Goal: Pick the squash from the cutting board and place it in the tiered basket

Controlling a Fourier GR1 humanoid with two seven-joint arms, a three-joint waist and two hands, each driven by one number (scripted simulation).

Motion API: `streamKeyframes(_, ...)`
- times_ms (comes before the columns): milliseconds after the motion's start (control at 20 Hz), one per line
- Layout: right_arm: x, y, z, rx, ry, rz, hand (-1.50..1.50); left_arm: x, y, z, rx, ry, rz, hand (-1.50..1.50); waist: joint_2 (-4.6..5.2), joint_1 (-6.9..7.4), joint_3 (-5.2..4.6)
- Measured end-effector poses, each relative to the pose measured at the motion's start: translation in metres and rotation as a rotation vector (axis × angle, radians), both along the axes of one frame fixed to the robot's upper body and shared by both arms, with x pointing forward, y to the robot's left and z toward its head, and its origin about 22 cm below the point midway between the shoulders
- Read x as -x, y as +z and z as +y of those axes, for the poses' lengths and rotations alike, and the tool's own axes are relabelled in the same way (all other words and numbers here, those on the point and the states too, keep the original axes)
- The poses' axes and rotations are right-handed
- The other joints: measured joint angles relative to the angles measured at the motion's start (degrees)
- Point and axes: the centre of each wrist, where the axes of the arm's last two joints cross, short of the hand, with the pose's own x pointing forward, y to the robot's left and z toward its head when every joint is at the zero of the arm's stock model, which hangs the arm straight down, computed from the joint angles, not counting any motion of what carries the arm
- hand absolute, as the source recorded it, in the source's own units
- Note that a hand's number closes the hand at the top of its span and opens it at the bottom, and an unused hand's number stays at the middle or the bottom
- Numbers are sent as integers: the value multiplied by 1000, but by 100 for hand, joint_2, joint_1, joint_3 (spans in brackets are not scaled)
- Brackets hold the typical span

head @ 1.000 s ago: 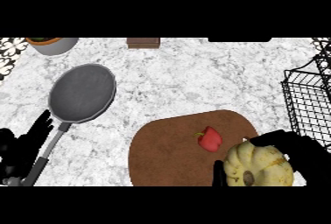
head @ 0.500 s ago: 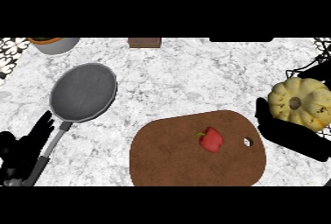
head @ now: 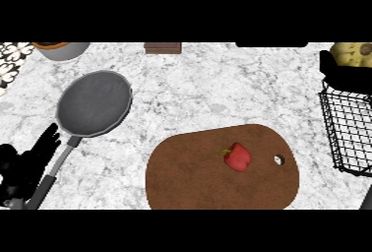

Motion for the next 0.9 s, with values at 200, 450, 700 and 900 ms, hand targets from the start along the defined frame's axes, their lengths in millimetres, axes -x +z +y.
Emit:
streamKeyframes(200,-27,2,-32,-19,9,-13,150,1,-2,-4,-9,-5,-7,0,-5,1,2)
streamKeyframes(450,-37,7,-57,254,-63,57,150,4,0,0,-8,-4,-14,0,29,9,-11)
streamKeyframes(700,-48,18,-83,552,-115,125,150,2,-2,-2,-6,-16,-25,0,30,56,-2)
streamKeyframes(900,-58,28,-100,685,-100,161,150,2,0,0,-4,-15,-9,0,14,48,-3)
